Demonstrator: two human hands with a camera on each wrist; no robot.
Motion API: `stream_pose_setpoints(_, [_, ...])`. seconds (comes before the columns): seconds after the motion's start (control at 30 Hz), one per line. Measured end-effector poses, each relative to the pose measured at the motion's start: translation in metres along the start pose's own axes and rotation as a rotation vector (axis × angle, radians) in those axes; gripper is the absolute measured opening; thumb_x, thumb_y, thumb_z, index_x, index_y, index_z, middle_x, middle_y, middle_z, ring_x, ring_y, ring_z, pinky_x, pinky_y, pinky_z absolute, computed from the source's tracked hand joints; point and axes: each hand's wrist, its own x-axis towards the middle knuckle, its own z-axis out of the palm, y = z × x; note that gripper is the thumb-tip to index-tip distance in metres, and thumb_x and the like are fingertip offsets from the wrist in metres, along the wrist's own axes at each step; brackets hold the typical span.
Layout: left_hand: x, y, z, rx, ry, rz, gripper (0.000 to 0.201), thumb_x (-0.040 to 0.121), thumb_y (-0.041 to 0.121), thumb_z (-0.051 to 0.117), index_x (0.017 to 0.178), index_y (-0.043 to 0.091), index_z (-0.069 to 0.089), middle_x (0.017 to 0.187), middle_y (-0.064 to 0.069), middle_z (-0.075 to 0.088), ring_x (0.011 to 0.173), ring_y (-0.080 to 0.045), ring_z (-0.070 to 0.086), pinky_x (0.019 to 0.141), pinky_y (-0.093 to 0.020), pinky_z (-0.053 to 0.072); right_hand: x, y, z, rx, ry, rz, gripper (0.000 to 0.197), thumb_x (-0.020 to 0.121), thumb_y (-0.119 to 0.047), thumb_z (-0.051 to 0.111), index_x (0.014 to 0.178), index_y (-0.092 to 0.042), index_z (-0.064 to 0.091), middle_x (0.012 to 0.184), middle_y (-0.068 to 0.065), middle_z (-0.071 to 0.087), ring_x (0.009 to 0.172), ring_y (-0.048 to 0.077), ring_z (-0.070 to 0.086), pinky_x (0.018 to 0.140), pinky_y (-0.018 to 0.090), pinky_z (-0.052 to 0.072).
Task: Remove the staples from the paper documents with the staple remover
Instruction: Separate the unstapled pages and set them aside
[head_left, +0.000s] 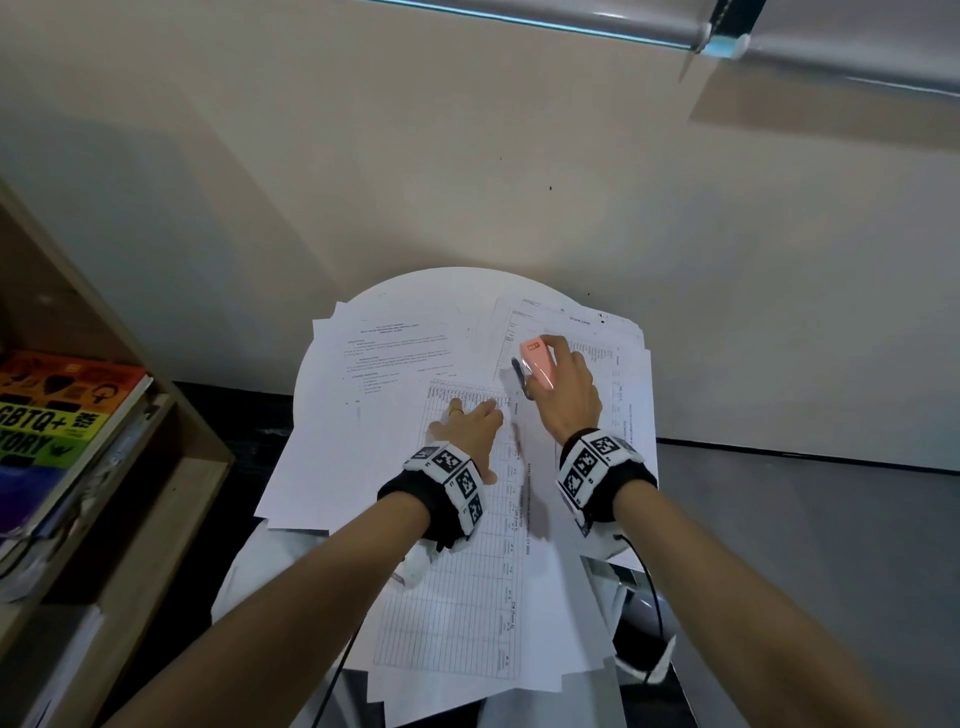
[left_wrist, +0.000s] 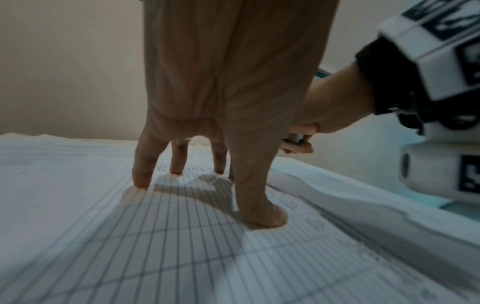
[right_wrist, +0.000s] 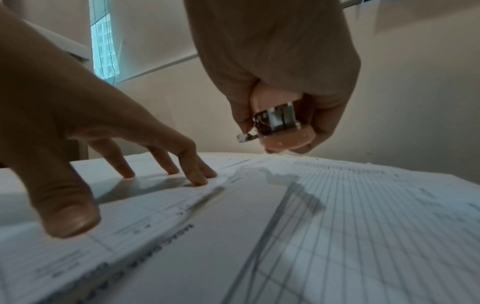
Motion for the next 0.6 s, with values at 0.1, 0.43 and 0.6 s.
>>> stream_pose_setpoints(0.1, [0.004, -0.005, -0.002, -0.229, 0.165, 0.04, 0.041, 0.09, 0.031, 0.059, 0.126, 0.013, 0.051, 0.139, -0.004, 0.047, 0.126, -0.03, 0.042, 0.099, -0.047, 0.043, -0.009, 0.004, -0.01, 0.029, -0.011, -0.007, 0.048, 0.086, -0.023, 0.061, 0.129, -0.031, 0.043, 0.114, 0.005, 0.052, 0.094, 0.027, 0.056, 0.072, 0.032, 0.04])
stream_pose_setpoints(0.43, [-0.019, 0.047, 0.016, -1.579, 0.419, 0.085, 0.014, 0.088, -0.003, 0.059, 0.1, -0.01, 0.06, 0.076, -0.015, 0.061, 0.067, -0.017, 0.066, 0.063, -0.026, 0.06, -0.073, 0.034, -0.017, 0.315, -0.023, -0.033, 0.044, 0.08, -0.04, 0.061, 0.119, -0.045, 0.042, 0.103, 0.002, 0.061, 0.085, 0.021, 0.062, 0.073, 0.045, 0.056])
stream_pose_setpoints(0.6, [-0.031, 0.046, 0.028, -1.5, 0.347, 0.058, 0.019, 0.076, -0.003, 0.073, 0.091, -0.01, 0.064, 0.067, -0.012, 0.063, 0.061, -0.022, 0.066, 0.06, -0.028, 0.06, -0.108, 0.052, -0.023, 0.346, -0.043, -0.009, 0.045, 0.079, -0.044, 0.06, 0.12, -0.049, 0.042, 0.103, 0.002, 0.061, 0.085, 0.022, 0.066, 0.075, 0.047, 0.056])
